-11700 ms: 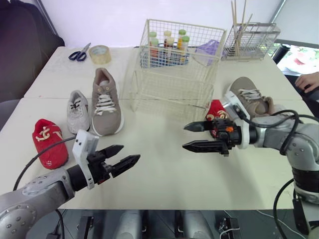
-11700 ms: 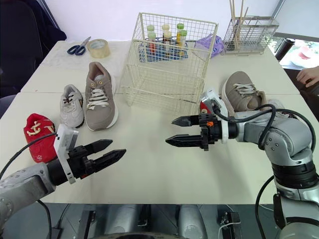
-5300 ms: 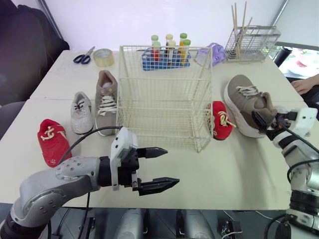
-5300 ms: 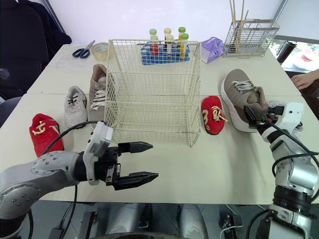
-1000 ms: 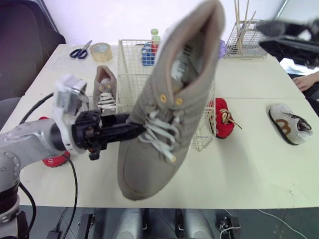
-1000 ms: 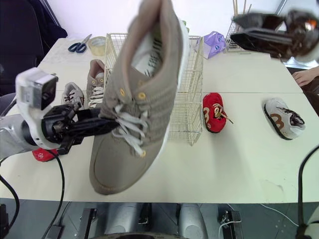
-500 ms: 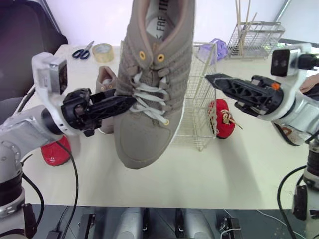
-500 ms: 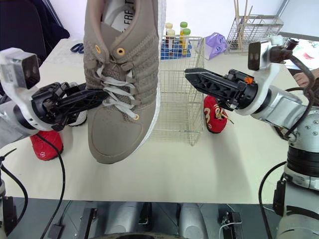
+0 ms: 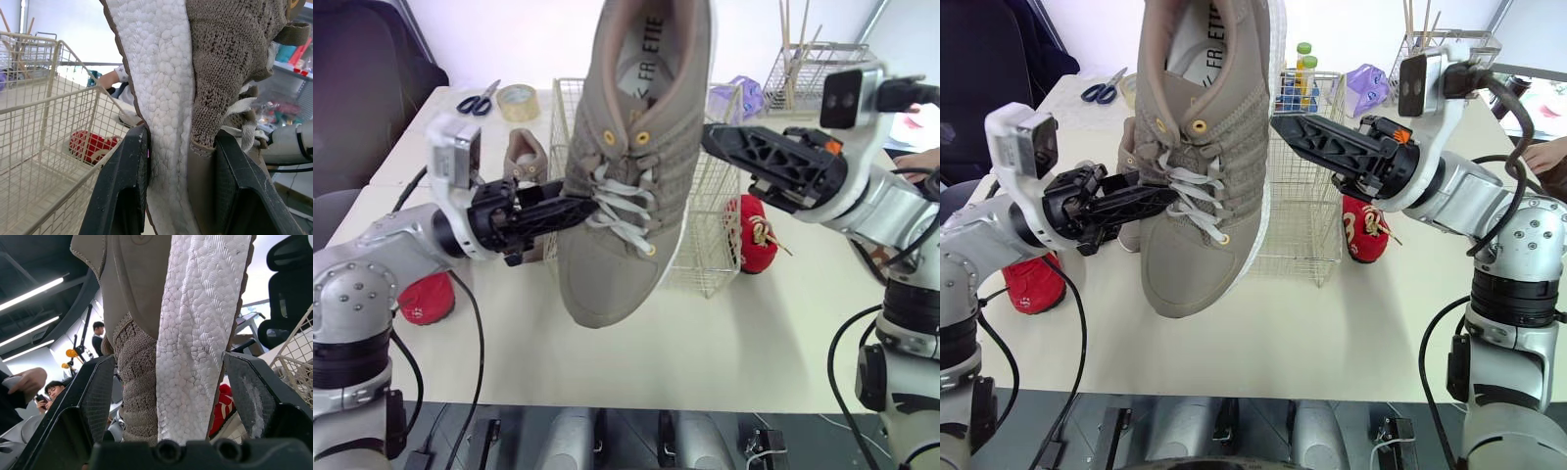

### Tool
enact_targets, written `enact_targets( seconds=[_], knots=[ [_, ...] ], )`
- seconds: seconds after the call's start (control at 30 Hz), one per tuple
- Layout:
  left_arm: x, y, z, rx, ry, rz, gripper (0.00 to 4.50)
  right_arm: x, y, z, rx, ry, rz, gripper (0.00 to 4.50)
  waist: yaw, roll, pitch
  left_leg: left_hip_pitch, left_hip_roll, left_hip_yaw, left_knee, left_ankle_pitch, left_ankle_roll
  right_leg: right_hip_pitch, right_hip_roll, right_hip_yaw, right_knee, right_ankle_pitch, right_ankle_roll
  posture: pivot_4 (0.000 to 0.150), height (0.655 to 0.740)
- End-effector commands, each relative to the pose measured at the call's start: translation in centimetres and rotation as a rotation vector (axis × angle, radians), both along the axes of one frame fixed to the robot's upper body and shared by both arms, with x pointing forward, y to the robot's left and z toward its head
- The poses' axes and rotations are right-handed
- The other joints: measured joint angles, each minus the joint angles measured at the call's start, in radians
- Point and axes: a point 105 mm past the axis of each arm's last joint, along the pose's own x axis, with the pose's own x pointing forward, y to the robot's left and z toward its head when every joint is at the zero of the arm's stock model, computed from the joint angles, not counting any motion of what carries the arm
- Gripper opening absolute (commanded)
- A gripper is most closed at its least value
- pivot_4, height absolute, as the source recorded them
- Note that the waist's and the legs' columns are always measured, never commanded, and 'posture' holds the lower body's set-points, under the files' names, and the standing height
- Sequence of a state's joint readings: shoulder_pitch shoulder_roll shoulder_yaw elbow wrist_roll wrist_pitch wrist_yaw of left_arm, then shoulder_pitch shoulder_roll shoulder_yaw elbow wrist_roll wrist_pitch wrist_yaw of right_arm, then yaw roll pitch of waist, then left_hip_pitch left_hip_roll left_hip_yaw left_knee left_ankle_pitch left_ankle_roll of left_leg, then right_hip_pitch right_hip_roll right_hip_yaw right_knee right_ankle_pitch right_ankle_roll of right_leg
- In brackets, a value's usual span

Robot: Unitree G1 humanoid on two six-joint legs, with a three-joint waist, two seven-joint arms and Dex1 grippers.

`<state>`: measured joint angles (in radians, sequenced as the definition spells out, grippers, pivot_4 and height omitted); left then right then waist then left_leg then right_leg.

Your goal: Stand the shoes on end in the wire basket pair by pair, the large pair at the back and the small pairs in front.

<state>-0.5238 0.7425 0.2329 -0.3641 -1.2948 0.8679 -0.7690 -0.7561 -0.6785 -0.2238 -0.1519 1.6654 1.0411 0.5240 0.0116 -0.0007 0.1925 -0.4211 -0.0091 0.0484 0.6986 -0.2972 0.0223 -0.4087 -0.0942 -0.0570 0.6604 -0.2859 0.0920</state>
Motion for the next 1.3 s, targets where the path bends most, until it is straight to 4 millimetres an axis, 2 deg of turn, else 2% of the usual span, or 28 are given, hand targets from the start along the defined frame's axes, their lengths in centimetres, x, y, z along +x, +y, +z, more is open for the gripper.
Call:
enact_targets(
  seconds=[0.03, 0.2, 0.5, 0.77, 0.87, 0.97, 1.03, 1.13, 1.23, 1.3],
  knots=[
    [-1.0, -1.1, 1.5, -0.001, -0.087, -0.063, 1.31, -1.1, 2.1, -0.5, -0.086, -0.055, 0.06, 3.73, -0.001, 0.0, 0.0, 0.0, 0.0, 0.0, 0.0, 0.0, 0.0, 0.0, 0.0, 0.0, 0.0, 0.0, 0.0, 0.15, 0.74],
    [-1.5, -1.3, 2.6, -0.006, -0.126, -0.075, 1.31, -0.2, 2.2, -1.5, -0.139, -0.055, 0.021, 3.73, -0.001, 0.0, 0.0, 0.0, 0.0, 0.0, 0.0, 0.0, 0.0, 0.0, 0.0, 0.0, 0.0, 0.0, 0.0, 0.15, 0.74],
    [-1.6, -0.6, 3.7, -0.019, -0.16, -0.048, 1.31, 0.2, 1.1, -1.9, -0.158, -0.057, -0.015, 3.73, -0.001, 0.0, 0.0, 0.0, 0.0, 0.0, 0.0, 0.0, 0.0, 0.0, 0.0, 0.0, 0.0, 0.0, 0.0, 0.15, 0.74],
    [-1.7, -1.5, 2.6, -0.004, -0.132, -0.089, 1.31, -0.3, 2.1, -1.4, -0.067, -0.026, 0.058, 3.73, -0.001, 0.0, 0.0, 0.0, 0.0, 0.0, 0.0, 0.0, 0.0, -0.001, 0.0, 0.0, 0.0, 0.0, 0.0, 0.15, 0.74],
    [-1.4, -1.7, 2.1, 0.005, -0.12, -0.083, 1.31, -0.5, 2.6, -1.9, -0.084, -0.013, 0.072, 2.91, -0.001, 0.0, 0.0, 0.0, 0.0, 0.0, 0.0, 0.0, 0.0, 0.0, 0.0, 0.0, 0.0, 0.0, 0.0, 0.15, 0.74],
    [-1.1, -1.6, 1.6, 0.023, -0.112, -0.068, 1.31, -1.1, 2.6, -1.7, -0.077, -0.02, 0.094, 1.6, -0.001, 0.0, 0.0, -0.001, 0.0, 0.0, 0.0, 0.0, 0.0, 0.0, 0.0, 0.0, 0.0, 0.0, 0.0, 0.15, 0.74],
    [-0.8, -1.5, 1.3, 0.038, -0.107, -0.051, 1.31, -1.3, 2.5, -1.5, -0.071, -0.028, 0.097, 1.36, -0.002, 0.0, 0.0, -0.001, 0.0, 0.0, 0.0, 0.0, 0.0, -0.001, 0.0, 0.0, 0.0, 0.0, 0.0, 0.15, 0.74],
    [-0.4, -1.3, 0.6, 0.062, -0.09, -0.023, 1.31, -1.1, 2.3, -0.7, -0.043, -0.053, 0.073, 1.36, -0.002, 0.0, 0.0, 0.0, 0.0, 0.0, 0.0, 0.0, 0.0, -0.001, 0.0, 0.0, 0.0, 0.0, 0.0, 0.15, 0.74],
    [0.6, -0.7, 0.5, 0.078, -0.097, 0.043, 2.49, -0.8, 1.7, 0.8, 0.031, -0.135, 0.006, 1.36, -0.001, 0.0, 0.0, -0.001, 0.0, 0.0, 0.0, 0.0, 0.0, -0.001, 0.0, 0.0, 0.0, 0.0, 0.0, 0.15, 0.74],
    [0.8, -0.3, 0.9, 0.092, -0.125, 0.089, 3.51, -0.6, 1.1, 1.8, 0.077, -0.216, -0.061, 1.36, -0.001, 0.0, 0.0, -0.001, 0.0, 0.0, 0.0, 0.0, 0.0, -0.001, 0.0, 0.0, 0.0, 0.0, 0.0, 0.15, 0.74]
  ],
)
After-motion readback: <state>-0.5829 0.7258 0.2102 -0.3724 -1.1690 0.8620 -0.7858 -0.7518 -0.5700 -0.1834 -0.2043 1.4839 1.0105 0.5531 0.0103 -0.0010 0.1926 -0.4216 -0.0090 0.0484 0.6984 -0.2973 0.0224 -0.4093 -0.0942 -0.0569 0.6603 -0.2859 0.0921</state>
